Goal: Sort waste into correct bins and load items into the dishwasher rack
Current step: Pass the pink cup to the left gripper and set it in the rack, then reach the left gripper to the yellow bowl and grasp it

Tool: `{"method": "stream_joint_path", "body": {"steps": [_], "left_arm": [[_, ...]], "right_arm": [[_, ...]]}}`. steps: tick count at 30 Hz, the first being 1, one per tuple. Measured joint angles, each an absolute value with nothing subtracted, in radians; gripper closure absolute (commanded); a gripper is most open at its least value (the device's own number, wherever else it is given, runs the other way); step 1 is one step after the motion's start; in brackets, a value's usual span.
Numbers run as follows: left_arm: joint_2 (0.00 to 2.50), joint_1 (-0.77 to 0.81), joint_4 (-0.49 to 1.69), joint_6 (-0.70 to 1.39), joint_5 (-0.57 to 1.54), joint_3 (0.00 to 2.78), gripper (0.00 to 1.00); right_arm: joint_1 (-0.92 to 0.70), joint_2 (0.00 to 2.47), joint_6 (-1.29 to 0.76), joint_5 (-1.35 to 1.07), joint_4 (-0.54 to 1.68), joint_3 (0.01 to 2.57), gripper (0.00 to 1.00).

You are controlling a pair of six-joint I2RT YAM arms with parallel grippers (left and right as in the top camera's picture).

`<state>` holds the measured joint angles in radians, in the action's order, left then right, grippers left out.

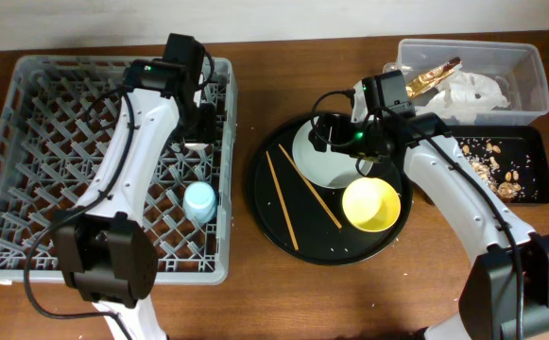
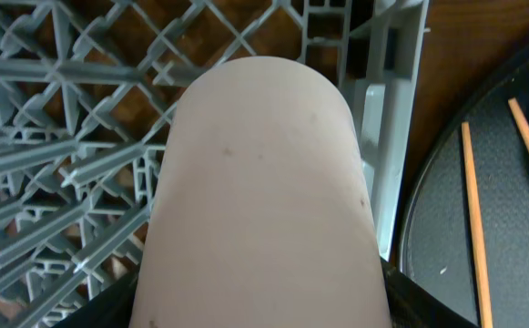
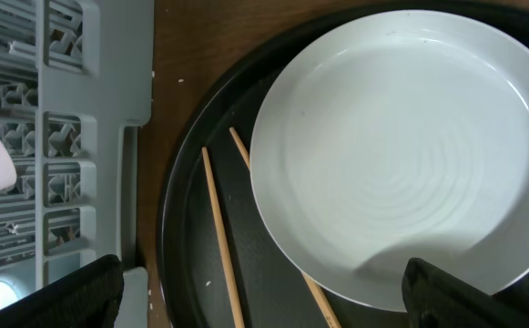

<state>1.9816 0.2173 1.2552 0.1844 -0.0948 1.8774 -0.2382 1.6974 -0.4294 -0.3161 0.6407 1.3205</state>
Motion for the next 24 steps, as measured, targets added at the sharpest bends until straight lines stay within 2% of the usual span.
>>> {"method": "stream_joint_path", "body": {"steps": [5, 7, 9, 17, 24], "left_arm": [[2.061, 0.223, 1.241, 0.184, -0.095, 1.877, 0.41], [2.062, 0.223, 1.242, 0.184, -0.095, 1.877, 0.19], [2.062, 0.223, 1.248, 0.192, -0.098, 1.877, 0.08], [2.062, 0.223, 1.261, 0.192, -0.101, 1.882, 0.08], [2.071, 0.226, 1.608, 0.192, -0.055, 2.343, 0.09]], "right_arm": [[-0.238, 1.697, -0.429, -0.314, 0.651, 1.320, 0.02], [-0.238, 1.697, -0.426, -0.314, 0.651, 1.320, 0.02], [-0.238, 1.697, -0.426, -0.314, 0.651, 1.320, 0.02], [-0.238, 1.697, -0.422, -0.314, 0.650, 1.320, 0.02], [-0.238, 1.697, -0.416, -0.315, 0.657, 1.320, 0.02]]}}
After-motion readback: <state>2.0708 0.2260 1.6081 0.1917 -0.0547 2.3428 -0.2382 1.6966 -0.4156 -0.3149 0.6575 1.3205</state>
